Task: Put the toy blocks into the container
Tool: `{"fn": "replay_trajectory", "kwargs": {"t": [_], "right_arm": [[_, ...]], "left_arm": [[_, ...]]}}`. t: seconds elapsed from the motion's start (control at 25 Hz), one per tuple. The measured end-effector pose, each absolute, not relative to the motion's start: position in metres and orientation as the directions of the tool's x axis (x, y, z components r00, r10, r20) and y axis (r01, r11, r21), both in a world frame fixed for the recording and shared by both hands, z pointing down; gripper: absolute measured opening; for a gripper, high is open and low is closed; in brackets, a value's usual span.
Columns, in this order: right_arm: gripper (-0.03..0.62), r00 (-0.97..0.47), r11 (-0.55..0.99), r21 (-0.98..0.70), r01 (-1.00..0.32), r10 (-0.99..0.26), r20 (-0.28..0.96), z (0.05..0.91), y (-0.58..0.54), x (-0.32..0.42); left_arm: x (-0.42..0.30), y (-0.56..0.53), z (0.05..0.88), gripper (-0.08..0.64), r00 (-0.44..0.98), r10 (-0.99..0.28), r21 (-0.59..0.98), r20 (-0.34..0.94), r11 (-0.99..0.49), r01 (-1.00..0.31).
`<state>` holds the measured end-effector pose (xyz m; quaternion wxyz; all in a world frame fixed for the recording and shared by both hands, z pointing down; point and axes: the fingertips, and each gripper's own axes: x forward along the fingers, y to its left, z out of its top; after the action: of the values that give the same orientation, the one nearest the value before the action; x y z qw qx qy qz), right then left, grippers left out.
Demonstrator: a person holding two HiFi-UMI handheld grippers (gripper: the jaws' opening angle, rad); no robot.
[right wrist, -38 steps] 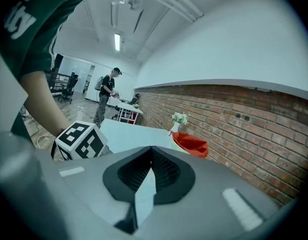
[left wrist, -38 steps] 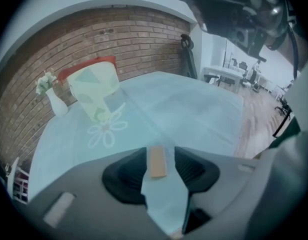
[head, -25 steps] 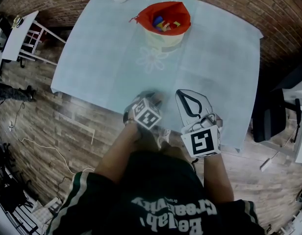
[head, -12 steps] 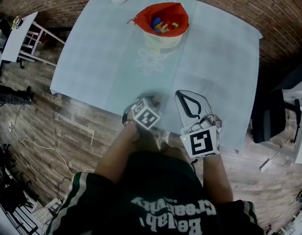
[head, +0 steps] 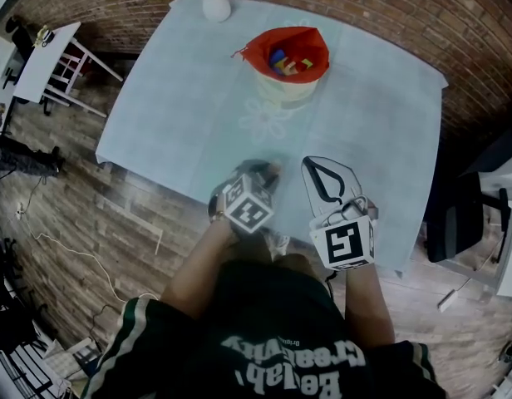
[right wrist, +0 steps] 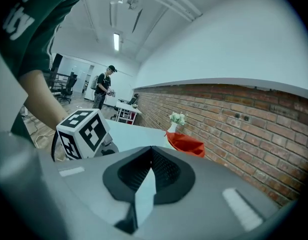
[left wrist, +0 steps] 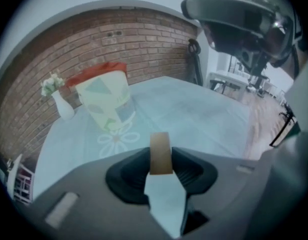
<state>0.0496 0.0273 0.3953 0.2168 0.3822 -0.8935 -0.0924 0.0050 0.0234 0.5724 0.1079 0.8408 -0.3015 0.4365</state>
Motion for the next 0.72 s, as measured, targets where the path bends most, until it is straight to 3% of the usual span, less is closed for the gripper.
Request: {"fn": "replay_trajectory", "kwargs": {"t": [0.32,0.72], "right_arm": [[0.006,-0.636,0.689,0.359,-0.629,-0.722,0.271,0.369,0.017,0.041],[0.006,-0.651,0.681,0.396,-0.616,-0.723,0.231,0.344,0.011,0.038]], "left_arm": [[-0.002,-0.002,0.477,0.141,0.451,-0.581,-0.219,0.677,-0.745,-0.63],[-0.011,-0.004,0.39,0.141,0.47,-0.697,-0.312,0.541,-0.686,-0.657]]}}
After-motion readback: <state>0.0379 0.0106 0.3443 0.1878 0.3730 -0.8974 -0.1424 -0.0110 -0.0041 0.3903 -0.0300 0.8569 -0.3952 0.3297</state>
